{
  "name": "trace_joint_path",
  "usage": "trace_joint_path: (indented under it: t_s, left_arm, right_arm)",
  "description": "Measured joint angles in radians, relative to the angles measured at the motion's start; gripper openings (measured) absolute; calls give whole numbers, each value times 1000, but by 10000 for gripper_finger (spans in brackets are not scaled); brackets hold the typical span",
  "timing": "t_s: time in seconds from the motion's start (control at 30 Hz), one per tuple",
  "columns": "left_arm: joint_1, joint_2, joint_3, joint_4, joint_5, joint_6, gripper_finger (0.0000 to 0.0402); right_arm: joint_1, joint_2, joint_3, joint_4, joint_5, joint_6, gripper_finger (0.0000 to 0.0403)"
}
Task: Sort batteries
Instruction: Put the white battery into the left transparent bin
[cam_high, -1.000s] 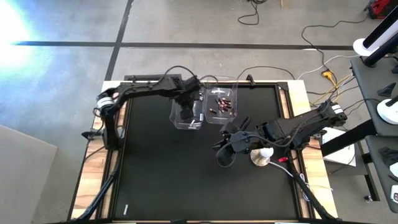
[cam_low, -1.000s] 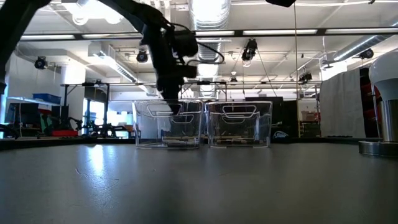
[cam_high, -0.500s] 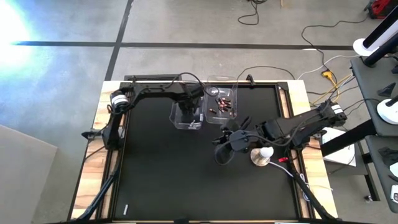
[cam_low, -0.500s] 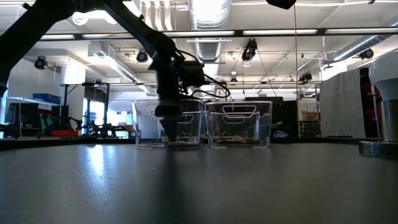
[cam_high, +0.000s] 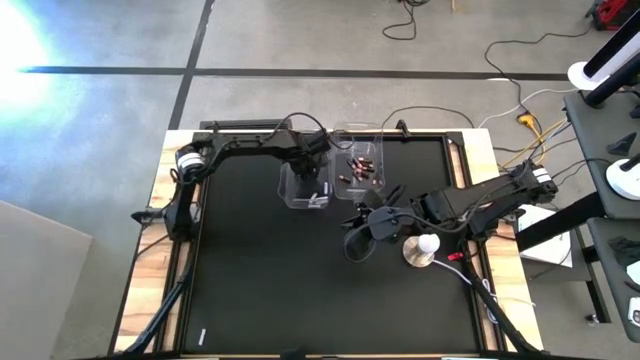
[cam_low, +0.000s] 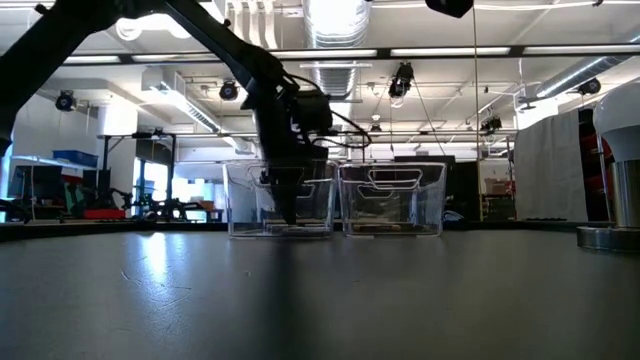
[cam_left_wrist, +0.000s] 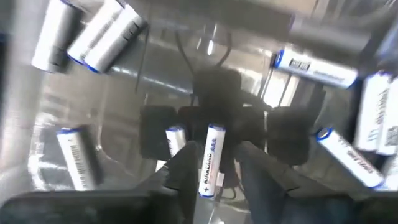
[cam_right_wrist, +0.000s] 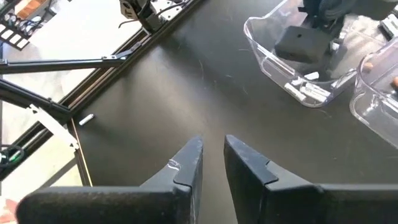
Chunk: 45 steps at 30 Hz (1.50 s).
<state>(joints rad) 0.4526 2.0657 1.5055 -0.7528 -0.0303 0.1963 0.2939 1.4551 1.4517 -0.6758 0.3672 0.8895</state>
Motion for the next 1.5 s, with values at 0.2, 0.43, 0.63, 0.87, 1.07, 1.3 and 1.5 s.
trace_joint_path:
  t_s: [0.2,0.43,0.63,0.87,1.07,1.3,1.5]
  left_arm:
    - [-11,-56,88,-135,40,-93,148]
    - [-126,-233,109,-287,145,-390,166]
    - [-431,-400,-12,-283,42,-651,162]
    - [-878,-484,-181,-276,-17,-1117,162]
    - [-1142,-455,-319,-186,89,-1586,162]
    - [-1303,-428,-456,-49,257,-1920,162]
    - [-1383,-428,-498,4,328,-2110,168]
  right_arm:
    - [7,0,0,0,-36,-26,72]
    - [25,0,0,-17,-162,-93,81]
    - [43,0,-1,-49,-163,-178,76]
    - [20,44,-1,-31,-87,-319,62]
    - [-21,132,-1,127,-70,-406,61]
    - [-51,240,-1,363,-183,-385,77]
    - [-40,262,-1,336,-221,-385,92]
